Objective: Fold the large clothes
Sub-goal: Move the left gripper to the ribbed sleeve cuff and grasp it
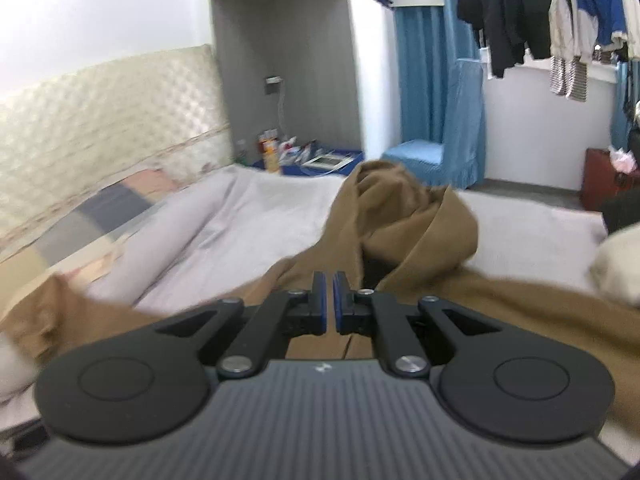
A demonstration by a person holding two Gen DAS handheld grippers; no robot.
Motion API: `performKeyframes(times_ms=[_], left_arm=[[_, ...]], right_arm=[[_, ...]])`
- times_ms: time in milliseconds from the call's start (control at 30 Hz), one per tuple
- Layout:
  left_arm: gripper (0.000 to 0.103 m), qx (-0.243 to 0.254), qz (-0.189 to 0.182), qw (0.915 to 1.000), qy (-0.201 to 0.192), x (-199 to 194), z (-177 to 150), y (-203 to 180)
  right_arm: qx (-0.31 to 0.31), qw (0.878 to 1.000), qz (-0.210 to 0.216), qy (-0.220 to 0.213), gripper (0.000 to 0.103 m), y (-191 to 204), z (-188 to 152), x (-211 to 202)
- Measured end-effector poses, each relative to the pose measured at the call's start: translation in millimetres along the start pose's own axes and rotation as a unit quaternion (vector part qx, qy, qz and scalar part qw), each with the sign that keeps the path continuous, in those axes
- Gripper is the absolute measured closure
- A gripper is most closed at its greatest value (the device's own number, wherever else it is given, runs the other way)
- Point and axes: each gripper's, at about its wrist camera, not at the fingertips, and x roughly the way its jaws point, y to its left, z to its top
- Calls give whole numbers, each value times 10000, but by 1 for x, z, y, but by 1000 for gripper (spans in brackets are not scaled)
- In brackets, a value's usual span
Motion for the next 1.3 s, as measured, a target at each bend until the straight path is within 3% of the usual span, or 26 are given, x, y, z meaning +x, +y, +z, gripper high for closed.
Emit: performKeyframes(times_ms=[33,67,133,167,300,467,700,933,1167,1300], left_arm=[[51,58,-44,10000,0,-7,-3,-6],[48,122,-80,9999,-11,-12,-5,-12],[46,237,-104,9997,-30,-21,-9,-23],[46,277,-123,9995,-21,-25,-11,-27],[43,355,-105,9993,-7,-42,-19,-40],[38,335,-6,9994,-9,-59,-26,-47],[34,376,288,9988,88,-67,-37,-55],[33,478,418,9979,150,-61,-44,-67],[33,415,1164,9919,287,-33,-39,-56],[33,536,1864,9810,71,-17,-23,-41]], right_arm=[[3,9999,77,69,82,4,-9,-10],[6,9999,129,101,59,6,-18,-20],[37,9996,292,32,29,9,-33,-39],[37,9993,375,-45,24,10,-40,-49],[30,9990,448,-11,24,7,-58,-72],[-141,9990,296,-308,9,-4,-80,-100],[25,9989,436,-183,9,-22,-112,-113],[136,9989,434,-117,9,-23,-120,-115],[227,9988,440,55,9,-28,-126,-107],[303,9988,304,235,9,-30,-130,-91]])
